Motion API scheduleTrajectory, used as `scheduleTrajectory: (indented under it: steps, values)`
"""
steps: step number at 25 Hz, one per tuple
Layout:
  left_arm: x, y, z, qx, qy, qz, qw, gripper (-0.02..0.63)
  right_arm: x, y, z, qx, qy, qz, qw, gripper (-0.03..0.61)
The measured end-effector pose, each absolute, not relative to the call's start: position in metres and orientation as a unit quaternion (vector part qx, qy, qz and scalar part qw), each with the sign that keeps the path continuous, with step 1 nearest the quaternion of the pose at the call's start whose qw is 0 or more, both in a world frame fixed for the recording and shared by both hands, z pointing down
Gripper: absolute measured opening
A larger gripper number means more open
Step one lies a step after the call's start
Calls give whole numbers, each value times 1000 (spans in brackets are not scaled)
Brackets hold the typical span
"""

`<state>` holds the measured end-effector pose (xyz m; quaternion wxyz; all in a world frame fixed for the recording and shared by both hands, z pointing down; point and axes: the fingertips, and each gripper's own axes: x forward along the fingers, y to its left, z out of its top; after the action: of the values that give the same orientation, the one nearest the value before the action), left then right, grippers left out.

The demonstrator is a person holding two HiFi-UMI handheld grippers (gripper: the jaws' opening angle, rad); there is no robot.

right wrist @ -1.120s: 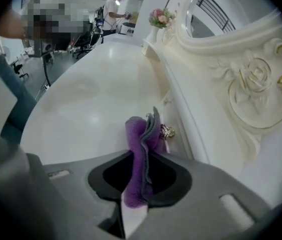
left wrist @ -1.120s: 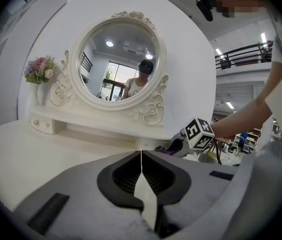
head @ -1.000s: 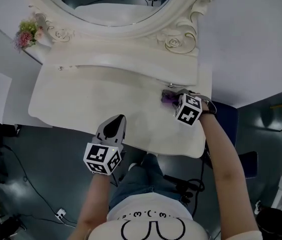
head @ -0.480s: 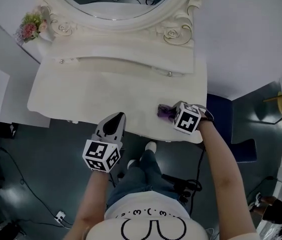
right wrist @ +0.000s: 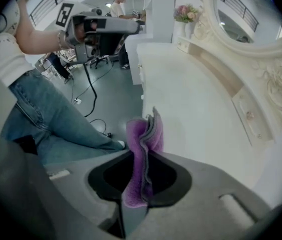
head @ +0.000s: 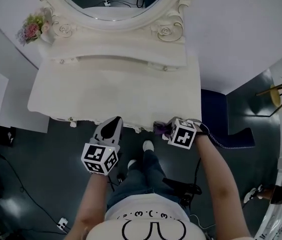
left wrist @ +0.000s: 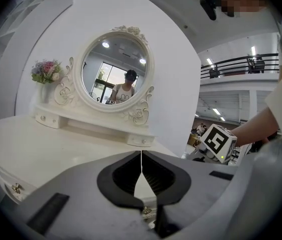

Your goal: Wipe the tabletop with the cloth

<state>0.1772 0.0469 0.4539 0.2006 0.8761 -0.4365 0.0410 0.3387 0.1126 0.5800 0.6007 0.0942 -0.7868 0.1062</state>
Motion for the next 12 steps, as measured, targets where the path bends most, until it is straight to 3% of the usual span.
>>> scheduleTrajectory:
  steps: [6, 12]
  values:
    - [193, 41, 445, 884, -426, 35, 192, 3, 346, 104, 543, 153, -824, 137, 528, 71]
    - [227, 20, 440, 886, -424, 38, 184, 3, 428, 16, 489, 338, -818, 119, 450, 72]
